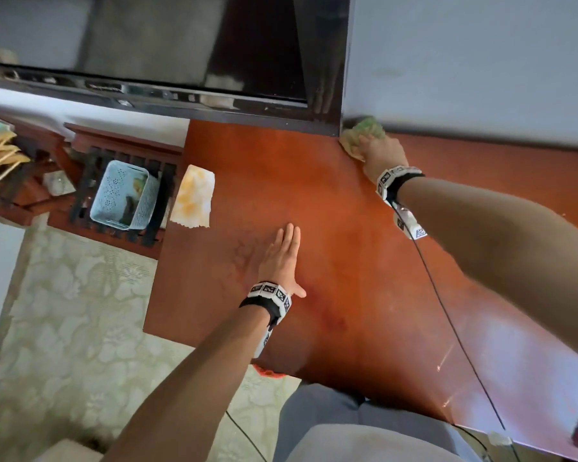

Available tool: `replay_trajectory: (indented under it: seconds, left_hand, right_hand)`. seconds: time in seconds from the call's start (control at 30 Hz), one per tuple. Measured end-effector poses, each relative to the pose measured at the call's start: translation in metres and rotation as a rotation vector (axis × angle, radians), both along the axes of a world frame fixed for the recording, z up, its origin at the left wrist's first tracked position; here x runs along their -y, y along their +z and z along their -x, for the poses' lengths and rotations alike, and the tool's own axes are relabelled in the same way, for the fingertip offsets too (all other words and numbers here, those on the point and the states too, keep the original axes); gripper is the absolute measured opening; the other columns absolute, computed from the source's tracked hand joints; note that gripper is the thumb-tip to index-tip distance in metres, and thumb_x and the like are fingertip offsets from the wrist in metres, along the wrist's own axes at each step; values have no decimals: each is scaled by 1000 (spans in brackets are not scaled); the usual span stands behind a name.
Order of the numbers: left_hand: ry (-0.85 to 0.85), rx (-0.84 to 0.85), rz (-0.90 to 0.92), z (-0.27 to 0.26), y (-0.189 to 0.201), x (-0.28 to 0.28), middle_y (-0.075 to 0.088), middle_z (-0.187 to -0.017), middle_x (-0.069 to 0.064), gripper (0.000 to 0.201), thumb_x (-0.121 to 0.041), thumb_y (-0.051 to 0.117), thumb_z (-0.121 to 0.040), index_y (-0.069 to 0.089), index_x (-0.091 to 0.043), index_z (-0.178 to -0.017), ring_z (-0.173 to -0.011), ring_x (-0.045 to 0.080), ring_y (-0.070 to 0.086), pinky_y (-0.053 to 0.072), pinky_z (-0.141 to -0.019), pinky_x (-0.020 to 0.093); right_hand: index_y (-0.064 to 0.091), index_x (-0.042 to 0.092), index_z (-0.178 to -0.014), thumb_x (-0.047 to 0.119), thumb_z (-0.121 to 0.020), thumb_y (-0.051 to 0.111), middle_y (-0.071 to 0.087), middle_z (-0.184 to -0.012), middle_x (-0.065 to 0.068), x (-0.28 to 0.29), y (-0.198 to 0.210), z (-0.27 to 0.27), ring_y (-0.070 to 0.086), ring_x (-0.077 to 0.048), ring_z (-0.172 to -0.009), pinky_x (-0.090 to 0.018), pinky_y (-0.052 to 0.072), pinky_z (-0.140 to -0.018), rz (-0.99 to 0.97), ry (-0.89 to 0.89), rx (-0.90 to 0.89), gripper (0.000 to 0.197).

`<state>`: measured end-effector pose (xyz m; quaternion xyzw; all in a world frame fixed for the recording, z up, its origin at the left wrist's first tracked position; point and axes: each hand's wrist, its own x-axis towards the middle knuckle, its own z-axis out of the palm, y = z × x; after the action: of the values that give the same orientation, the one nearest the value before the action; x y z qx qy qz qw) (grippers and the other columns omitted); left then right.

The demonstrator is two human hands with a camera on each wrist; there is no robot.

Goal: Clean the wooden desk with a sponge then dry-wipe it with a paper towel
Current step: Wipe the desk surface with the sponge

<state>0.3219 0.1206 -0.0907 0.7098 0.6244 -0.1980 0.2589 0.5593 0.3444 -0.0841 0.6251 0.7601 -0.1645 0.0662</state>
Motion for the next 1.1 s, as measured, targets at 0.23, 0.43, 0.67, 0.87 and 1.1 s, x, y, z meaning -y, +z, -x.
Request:
replay_trajectory:
  seconds: [0.23,0.43,0.67,0.87,1.1]
  left_hand:
    - [30,39,2,3,-4,0,-20,-167,0,156,-51,95,-54,-15,-17,-159,-155,22,-11,5,-124,35]
    - [24,-36,41,0,1,-5,-20,-167,1,158,-55,94,-54,-18,-17,-158,-155,24,-10,4,-126,38]
    - [-17,-162,53,-20,28,-3,-18,-167,6,157,-57,93,-55,-15,-11,-158,-155,27,-7,9,-126,47]
    - [-120,-101,20,-50,38,27,-19,-167,6,156,-50,95,-57,-16,-9,-158,-155,28,-10,11,-126,43]
    - [-198,-75,65,-73,36,41,-16,-168,4,156,-54,94,-55,-16,-13,-158,-155,32,-8,16,-125,46]
  right_hand:
    - [54,14,-126,-4,-82,54,65,-105,-23,-27,13,7,65,-44,-90,-45,52,-72,-69,-84,-38,48]
    - [55,27,-133,4,-86,49,43,-151,-6,38,5,-14,56,-37,-122,-46,52,-91,30,116,48,52]
    - [45,28,-146,-6,-88,52,24,-162,0,198,1,-52,24,-19,-149,-38,42,-106,88,323,-22,68]
    - [48,22,-145,-2,-91,56,28,-161,-1,323,-17,-73,24,-24,-149,-42,39,-112,206,539,-113,59]
    - [48,21,-145,16,-103,41,30,-159,8,394,-32,-77,25,-12,-147,-17,6,-117,214,750,-125,43]
